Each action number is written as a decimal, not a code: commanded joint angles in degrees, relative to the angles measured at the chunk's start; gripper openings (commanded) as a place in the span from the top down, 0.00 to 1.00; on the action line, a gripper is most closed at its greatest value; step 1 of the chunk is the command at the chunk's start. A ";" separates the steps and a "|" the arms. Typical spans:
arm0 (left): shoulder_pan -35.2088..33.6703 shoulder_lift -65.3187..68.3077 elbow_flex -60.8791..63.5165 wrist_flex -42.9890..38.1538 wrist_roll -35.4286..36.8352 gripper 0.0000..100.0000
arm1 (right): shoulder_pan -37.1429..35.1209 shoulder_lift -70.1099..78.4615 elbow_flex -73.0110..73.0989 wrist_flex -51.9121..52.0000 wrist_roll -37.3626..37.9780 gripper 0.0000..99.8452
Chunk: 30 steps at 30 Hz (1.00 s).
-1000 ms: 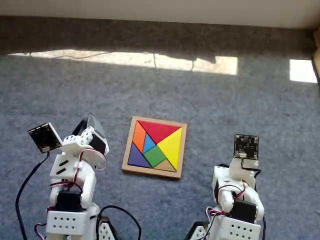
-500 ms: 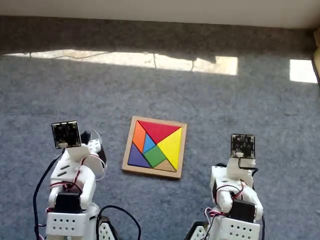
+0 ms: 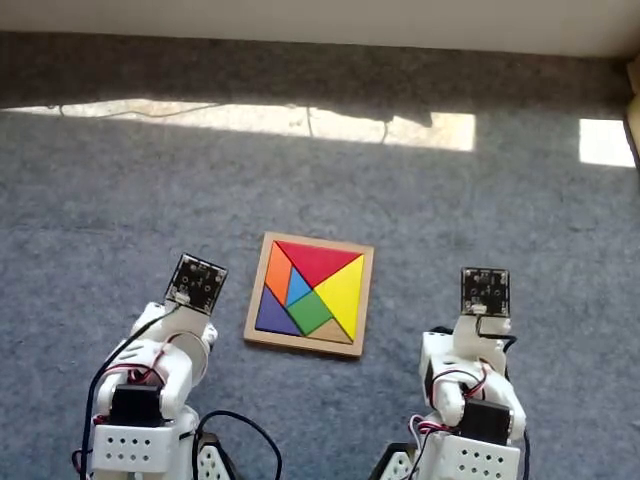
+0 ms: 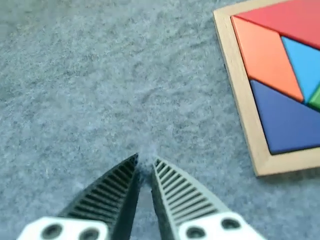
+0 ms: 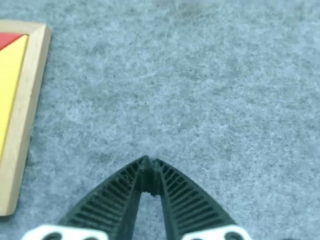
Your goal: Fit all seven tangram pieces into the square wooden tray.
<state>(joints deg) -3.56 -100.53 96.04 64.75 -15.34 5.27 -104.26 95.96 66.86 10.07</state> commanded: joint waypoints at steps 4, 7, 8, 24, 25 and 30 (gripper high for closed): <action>-0.57 -1.19 1.27 8.18 -1.05 0.99 | -0.84 -0.66 5.41 -1.01 0.09 0.99; -0.57 -1.19 1.27 8.53 -1.14 0.99 | -0.84 -0.57 5.41 -0.92 -0.18 0.99; -0.57 -1.19 1.27 8.62 -1.14 0.99 | -0.84 -0.57 5.41 -0.92 -1.49 0.99; -0.57 -1.27 1.27 10.02 -1.14 0.99 | -4.18 -0.92 5.41 4.97 -13.19 0.99; -0.57 -1.27 1.27 10.02 -1.14 0.99 | -4.18 -0.92 5.41 4.97 -13.19 0.99; -0.40 -1.27 1.27 10.02 -1.14 0.99 | -3.82 -0.92 5.41 4.97 -13.27 0.99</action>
<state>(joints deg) -3.56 -100.62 96.04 74.42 -16.13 1.67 -104.26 95.96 71.52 -2.59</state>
